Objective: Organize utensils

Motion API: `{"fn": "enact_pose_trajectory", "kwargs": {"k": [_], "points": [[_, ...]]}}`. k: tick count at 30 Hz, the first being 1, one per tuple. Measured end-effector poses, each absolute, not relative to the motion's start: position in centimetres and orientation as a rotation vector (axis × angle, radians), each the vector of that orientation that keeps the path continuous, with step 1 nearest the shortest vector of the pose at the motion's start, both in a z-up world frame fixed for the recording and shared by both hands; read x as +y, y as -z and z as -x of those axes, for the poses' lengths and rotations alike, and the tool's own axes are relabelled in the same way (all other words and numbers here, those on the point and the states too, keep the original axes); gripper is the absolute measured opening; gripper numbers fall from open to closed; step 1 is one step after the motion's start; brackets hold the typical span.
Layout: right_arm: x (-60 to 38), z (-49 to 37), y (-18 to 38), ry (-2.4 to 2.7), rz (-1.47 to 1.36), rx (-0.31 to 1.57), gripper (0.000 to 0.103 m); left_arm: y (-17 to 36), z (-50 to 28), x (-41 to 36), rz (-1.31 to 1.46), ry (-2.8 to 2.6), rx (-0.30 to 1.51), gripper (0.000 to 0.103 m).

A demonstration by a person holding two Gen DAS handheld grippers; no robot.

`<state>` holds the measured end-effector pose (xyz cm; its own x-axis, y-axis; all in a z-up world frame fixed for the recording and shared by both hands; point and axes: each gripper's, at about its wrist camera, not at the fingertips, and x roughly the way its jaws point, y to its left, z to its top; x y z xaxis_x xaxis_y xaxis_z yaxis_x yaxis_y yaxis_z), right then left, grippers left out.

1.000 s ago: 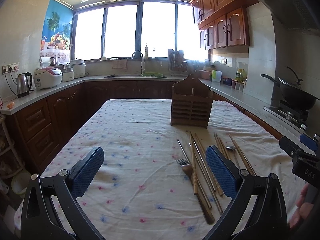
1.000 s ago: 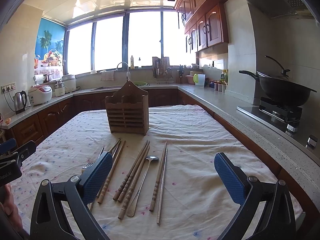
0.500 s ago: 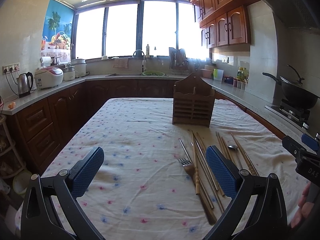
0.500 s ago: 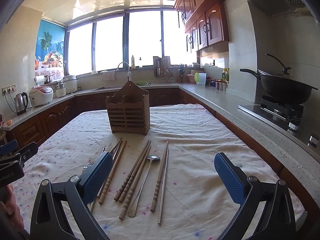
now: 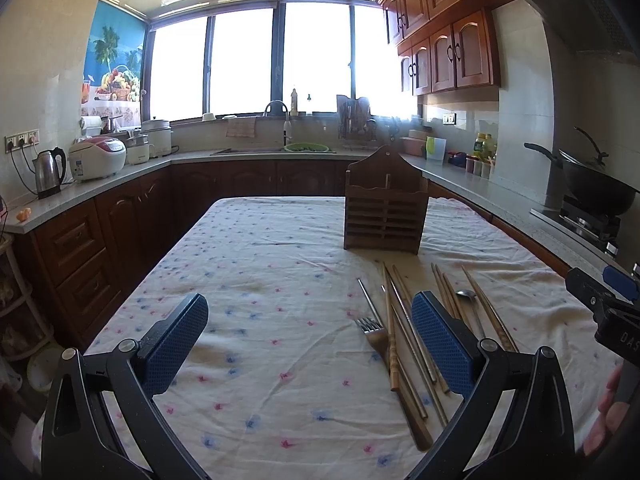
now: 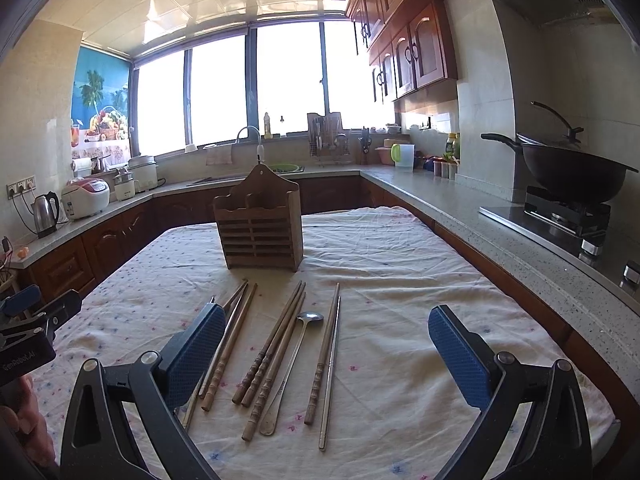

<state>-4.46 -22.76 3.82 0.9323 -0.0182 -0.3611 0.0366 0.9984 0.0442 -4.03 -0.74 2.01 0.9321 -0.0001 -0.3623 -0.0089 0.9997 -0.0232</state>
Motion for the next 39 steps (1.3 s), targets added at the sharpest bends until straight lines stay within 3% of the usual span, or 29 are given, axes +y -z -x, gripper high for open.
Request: {"fn": "enact_pose_trajectory", "kwargs": {"k": [22, 29, 31, 34, 37, 39], "points": [[-23.8, 2.6, -3.4, -0.009, -0.093, 0.433, 0.102, -1.5, 1.0, -0.5, 0.076, 0.067, 0.485, 0.103], [-24.3, 0.7, -2.4, -0.039, -0.122, 0.503, 0.101, -0.8, -1.7, -1.2, 0.06, 0.099, 0.573, 0.094], [-24.3, 0.1, -2.1, -0.058, -0.133, 0.528, 0.099, -0.3, -2.7, -1.4, 0.062, 0.122, 0.618, 0.088], [-24.2, -1.0, -1.6, -0.095, -0.152, 0.573, 0.087, 0.8, -4.2, -1.8, 0.063, 0.163, 0.699, 0.075], [-24.2, -2.5, -0.7, -0.128, -0.186, 0.64, 0.069, 1.9, -6.0, -1.9, 0.098, 0.22, 0.787, 0.06], [-24.3, -3.7, -0.1, -0.145, -0.209, 0.687, 0.057, 2.5, -7.1, -1.9, 0.131, 0.251, 0.835, 0.057]]}}
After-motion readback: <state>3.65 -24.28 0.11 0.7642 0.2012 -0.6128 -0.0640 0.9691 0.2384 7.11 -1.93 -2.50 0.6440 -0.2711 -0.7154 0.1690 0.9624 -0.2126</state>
